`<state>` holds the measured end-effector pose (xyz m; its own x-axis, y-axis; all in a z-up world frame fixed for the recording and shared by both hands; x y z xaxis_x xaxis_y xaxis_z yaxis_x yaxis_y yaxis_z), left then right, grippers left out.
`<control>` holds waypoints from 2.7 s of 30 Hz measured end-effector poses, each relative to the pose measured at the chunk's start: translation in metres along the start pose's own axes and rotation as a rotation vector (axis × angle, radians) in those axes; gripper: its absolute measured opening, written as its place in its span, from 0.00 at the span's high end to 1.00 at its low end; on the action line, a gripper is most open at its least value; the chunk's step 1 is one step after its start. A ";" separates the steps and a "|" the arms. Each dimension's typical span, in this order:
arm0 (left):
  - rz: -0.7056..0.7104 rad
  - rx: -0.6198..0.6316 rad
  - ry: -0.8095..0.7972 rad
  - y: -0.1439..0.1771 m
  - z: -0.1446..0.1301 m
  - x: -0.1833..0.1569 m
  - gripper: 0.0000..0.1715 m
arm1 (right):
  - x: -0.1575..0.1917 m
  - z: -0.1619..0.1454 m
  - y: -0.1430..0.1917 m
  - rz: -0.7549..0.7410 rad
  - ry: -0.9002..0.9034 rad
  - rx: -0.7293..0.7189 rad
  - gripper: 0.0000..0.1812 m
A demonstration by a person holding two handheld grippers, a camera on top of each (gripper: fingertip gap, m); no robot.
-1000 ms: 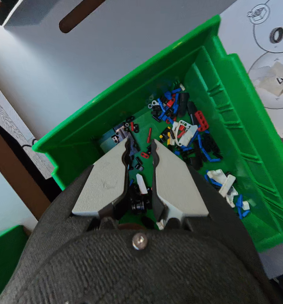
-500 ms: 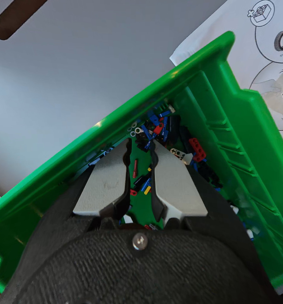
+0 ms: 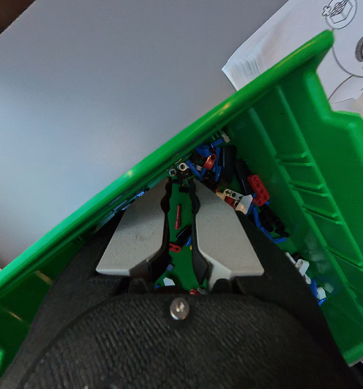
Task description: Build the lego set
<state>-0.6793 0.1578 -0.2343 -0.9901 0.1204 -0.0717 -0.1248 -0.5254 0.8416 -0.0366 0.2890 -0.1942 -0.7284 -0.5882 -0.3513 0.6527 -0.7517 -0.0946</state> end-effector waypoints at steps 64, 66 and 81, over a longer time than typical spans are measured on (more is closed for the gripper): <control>-0.077 0.063 -0.617 0.000 -0.003 -0.010 0.93 | -0.002 0.004 0.004 0.004 -0.030 -0.042 0.94; -0.086 0.080 -0.614 -0.003 -0.006 -0.010 0.96 | -0.003 0.004 0.004 0.003 -0.032 -0.043 0.94; -0.149 0.000 -0.497 0.030 0.004 -0.027 0.96 | -0.003 0.006 0.005 0.004 -0.045 -0.056 0.95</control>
<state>-0.6564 0.1420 -0.2051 -0.8119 0.5795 0.0716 -0.2624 -0.4716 0.8418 -0.0319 0.2856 -0.1882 -0.7334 -0.6051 -0.3097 0.6655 -0.7321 -0.1456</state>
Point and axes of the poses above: each gripper's, where its closed fingertips meet, y back along the fingers, z out of its top, x = y × z across the jaws, the point moved 4 cm from there along y, back along the fingers, and after that the axes turned 13 degrees about -x, right-handed, at the moved point
